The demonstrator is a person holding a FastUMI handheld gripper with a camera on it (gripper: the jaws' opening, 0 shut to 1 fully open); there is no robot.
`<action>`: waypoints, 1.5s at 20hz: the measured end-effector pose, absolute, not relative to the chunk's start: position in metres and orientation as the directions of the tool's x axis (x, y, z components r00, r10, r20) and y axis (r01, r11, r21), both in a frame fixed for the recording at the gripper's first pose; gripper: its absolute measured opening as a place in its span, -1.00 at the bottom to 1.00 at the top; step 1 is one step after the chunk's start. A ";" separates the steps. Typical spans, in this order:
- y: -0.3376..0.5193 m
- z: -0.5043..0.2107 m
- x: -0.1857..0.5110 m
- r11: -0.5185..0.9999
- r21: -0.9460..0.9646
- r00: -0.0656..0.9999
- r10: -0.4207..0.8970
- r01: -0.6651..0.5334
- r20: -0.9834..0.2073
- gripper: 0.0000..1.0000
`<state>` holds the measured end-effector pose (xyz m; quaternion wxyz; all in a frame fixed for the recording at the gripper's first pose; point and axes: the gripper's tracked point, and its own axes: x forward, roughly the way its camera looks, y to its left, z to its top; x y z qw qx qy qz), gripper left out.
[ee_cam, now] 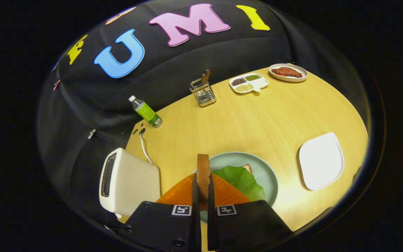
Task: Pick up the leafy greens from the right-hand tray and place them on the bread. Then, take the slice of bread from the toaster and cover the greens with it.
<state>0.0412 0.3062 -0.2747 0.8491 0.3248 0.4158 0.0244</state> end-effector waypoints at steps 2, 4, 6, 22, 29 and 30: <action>0.290 -0.297 0.034 0.809 0.527 0.632 0.270 0.260 -0.726 -0.77; 0.285 -0.315 0.028 0.817 0.505 0.607 0.257 0.279 -0.752 -0.77; 0.284 -0.333 0.023 0.839 0.474 0.576 0.254 0.269 -0.777 -0.77; 0.259 -0.336 0.022 0.947 0.296 0.578 0.174 0.123 -0.797 1.00; 0.221 -0.262 0.031 0.948 0.313 0.709 0.181 0.059 -0.681 1.00; 0.215 -0.245 0.033 0.949 0.311 0.735 0.184 0.039 -0.653 1.00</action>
